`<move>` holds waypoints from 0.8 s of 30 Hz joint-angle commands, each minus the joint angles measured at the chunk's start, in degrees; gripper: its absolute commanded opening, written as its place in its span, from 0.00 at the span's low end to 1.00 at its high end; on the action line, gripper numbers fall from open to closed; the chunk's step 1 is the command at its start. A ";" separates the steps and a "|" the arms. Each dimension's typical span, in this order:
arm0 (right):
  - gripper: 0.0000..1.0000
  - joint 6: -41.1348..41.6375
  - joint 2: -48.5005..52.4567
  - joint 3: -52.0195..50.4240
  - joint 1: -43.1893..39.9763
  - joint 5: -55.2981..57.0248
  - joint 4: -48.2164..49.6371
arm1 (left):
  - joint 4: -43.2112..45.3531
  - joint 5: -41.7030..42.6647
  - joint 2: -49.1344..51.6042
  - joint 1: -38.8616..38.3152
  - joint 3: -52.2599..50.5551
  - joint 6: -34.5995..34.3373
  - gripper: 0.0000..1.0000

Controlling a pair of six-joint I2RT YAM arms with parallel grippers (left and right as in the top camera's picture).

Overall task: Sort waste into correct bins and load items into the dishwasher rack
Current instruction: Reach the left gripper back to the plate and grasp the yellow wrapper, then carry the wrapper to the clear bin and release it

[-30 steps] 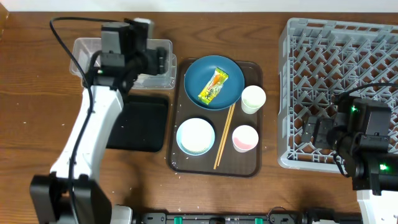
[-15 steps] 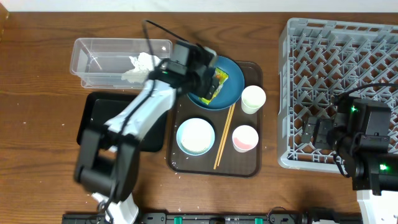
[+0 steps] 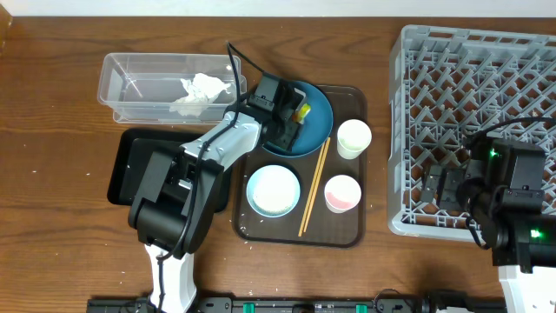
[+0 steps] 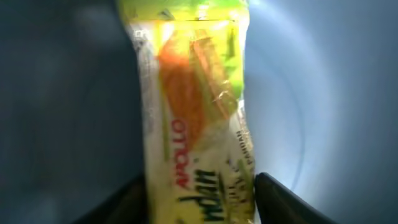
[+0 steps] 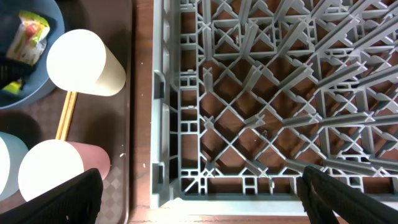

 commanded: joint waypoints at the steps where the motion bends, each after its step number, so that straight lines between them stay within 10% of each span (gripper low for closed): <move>1: 0.99 -0.76 -0.22 1.07 0.11 -0.04 -0.02 | -0.04 -0.81 0.76 -0.55 0.50 0.59 0.30; 5: 0.99 -0.79 -0.22 1.07 0.11 -0.04 -0.07 | -0.72 -0.79 -0.31 -0.55 0.63 0.46 0.06; 24: 0.99 -0.76 -0.22 1.07 0.11 -0.04 0.15 | -2.78 -8.15 -22.49 15.54 1.09 -3.89 0.06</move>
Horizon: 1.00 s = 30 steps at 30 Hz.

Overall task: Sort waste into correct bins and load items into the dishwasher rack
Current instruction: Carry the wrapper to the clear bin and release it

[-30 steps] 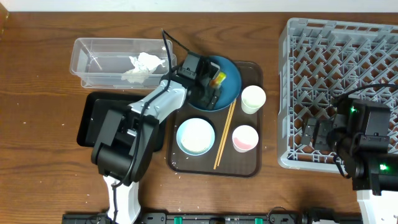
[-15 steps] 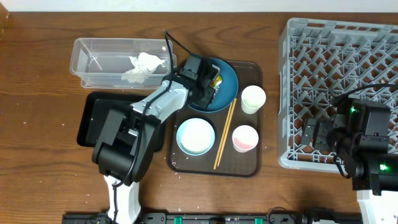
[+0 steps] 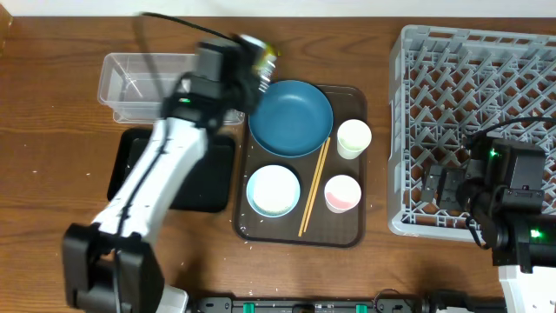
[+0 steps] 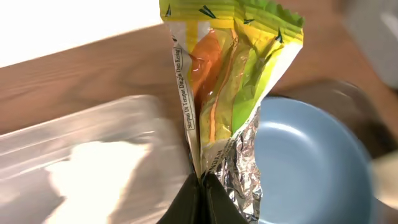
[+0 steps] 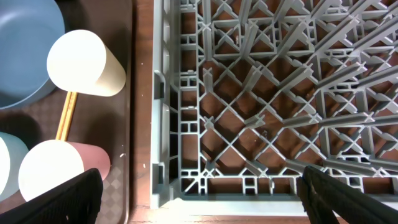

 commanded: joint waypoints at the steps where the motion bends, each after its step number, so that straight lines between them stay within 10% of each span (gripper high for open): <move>1: 0.99 -0.76 -0.22 1.07 0.11 -0.04 0.09 | -0.17 -3.82 1.31 5.77 0.35 -4.83 0.06; 18: 0.99 -0.74 -0.22 1.07 0.11 -0.07 -0.15 | 6.10 0.37 13.92 16.20 0.35 -35.15 0.11; 23: 0.99 -0.76 -0.22 1.07 0.11 -0.07 -0.11 | 6.43 3.82 13.00 16.22 0.37 -37.73 0.81; 30: 0.99 -0.79 -0.22 1.07 0.11 -0.04 -0.09 | 4.46 5.53 4.81 16.06 0.37 -37.51 0.88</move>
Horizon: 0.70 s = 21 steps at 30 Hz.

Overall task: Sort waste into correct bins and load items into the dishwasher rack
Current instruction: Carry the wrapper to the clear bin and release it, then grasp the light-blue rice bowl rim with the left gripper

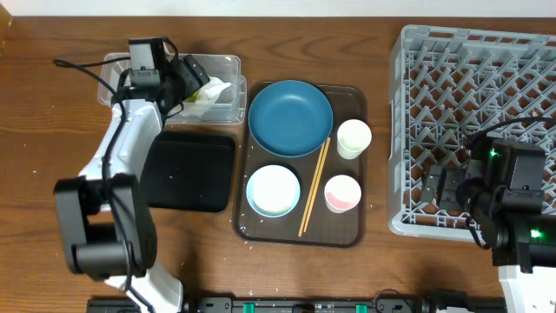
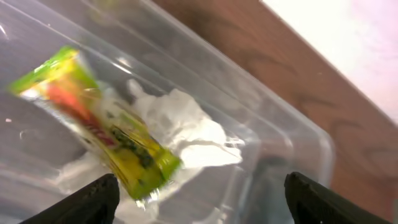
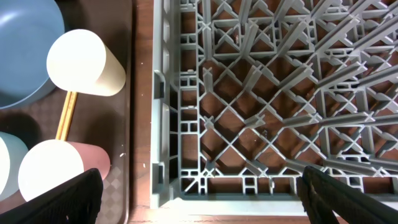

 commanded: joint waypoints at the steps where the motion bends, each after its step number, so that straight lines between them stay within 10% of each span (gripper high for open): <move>1: 0.99 -0.79 -0.22 1.07 0.11 -0.04 0.00 | -1.81 1.42 -7.72 -0.24 0.37 0.57 0.88; 8: 0.99 -0.76 -0.22 1.07 0.11 -0.07 0.83 | -19.30 1.38 -14.27 -6.75 0.37 18.60 0.89; 21: 0.99 -0.70 0.17 1.07 0.11 -0.09 3.04 | -42.95 1.36 -14.25 -17.33 0.02 20.09 0.89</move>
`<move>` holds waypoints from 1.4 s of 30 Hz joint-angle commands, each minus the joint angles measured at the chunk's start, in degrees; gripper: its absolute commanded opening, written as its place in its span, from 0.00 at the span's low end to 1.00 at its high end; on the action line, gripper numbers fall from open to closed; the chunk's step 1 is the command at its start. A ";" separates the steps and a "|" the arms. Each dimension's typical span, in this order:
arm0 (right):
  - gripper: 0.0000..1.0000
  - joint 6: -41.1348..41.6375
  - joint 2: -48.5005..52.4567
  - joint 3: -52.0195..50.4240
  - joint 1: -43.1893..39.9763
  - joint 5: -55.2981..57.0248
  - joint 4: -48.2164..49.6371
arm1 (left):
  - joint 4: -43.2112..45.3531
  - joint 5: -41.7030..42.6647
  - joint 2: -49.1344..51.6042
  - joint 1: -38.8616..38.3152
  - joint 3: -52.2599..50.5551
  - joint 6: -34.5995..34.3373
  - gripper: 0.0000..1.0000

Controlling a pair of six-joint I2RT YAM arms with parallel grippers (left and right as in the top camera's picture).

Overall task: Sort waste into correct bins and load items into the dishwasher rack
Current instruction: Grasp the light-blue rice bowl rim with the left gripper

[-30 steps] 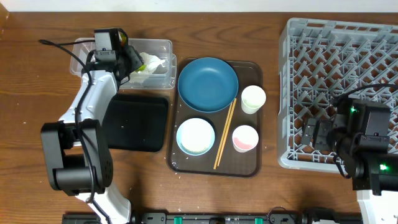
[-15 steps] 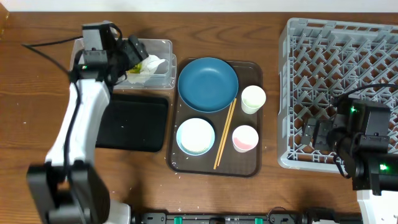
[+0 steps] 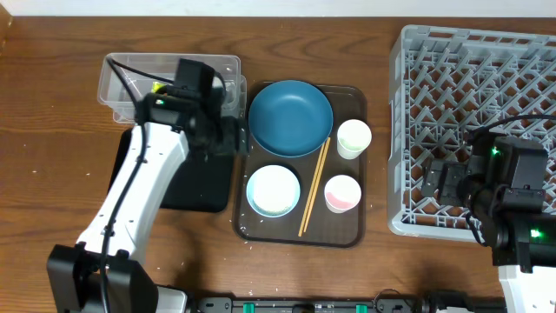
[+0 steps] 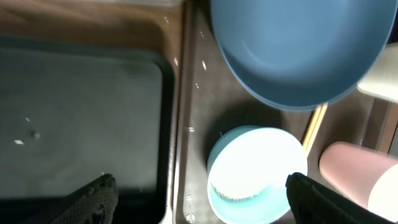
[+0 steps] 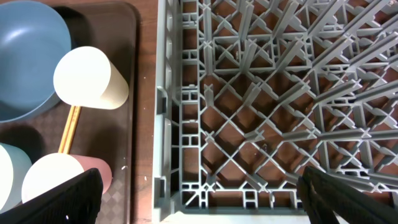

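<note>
My left gripper [image 4: 202, 208] is open and holds nothing. It hangs over the seam between the black tray [image 4: 81, 124] and the brown tray [image 3: 347, 230]. Just ahead of it are the light blue bowl [image 4: 258, 174] and the blue plate [image 4: 298, 50]. On the brown tray also stand a pink cup [image 3: 342, 193], a cream cup [image 3: 354, 137] and chopsticks [image 3: 314, 187]. The yellow-green wrapper [image 3: 159, 86] lies in the clear bin [image 3: 113, 78]. My right gripper [image 5: 202, 208] is open over the near left corner of the grey dishwasher rack [image 5: 280, 93].
The left arm [image 3: 148, 183] crosses over the black tray and hides part of the clear bin. The rack [image 3: 478, 113] fills the right side of the table. Bare wood shows at the far left and along the front edge.
My left gripper, still open, has moved from above the clear bin to the seam between the black and brown trays. The wrapper stays in the bin. The right gripper has shifted slightly.
First my left gripper had its fingers on either side of the wrapper on the blue plate. Then it was shut on the wrapper, held up beside the clear bin. Later it was open, with the wrapper lying on the tissue in the bin. Now it is by the bowl.
</note>
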 commanded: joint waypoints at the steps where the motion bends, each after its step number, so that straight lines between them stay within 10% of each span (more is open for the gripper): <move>1: 0.99 -0.46 0.22 1.05 0.11 -0.04 0.15 | -1.09 0.09 0.17 -3.04 -0.76 1.68 0.88; 20: 0.99 -0.28 0.24 1.05 0.11 -0.94 -0.39 | 12.39 -0.35 7.19 -26.47 -12.39 0.55 0.78; 34: 0.99 -0.28 0.22 1.05 0.11 -0.92 -1.16 | 12.59 -1.88 13.66 -28.55 -12.33 0.55 0.07; 42: 0.99 -0.31 0.22 1.05 0.11 -0.90 -1.16 | 7.80 -1.90 12.20 -28.52 -8.52 0.57 0.06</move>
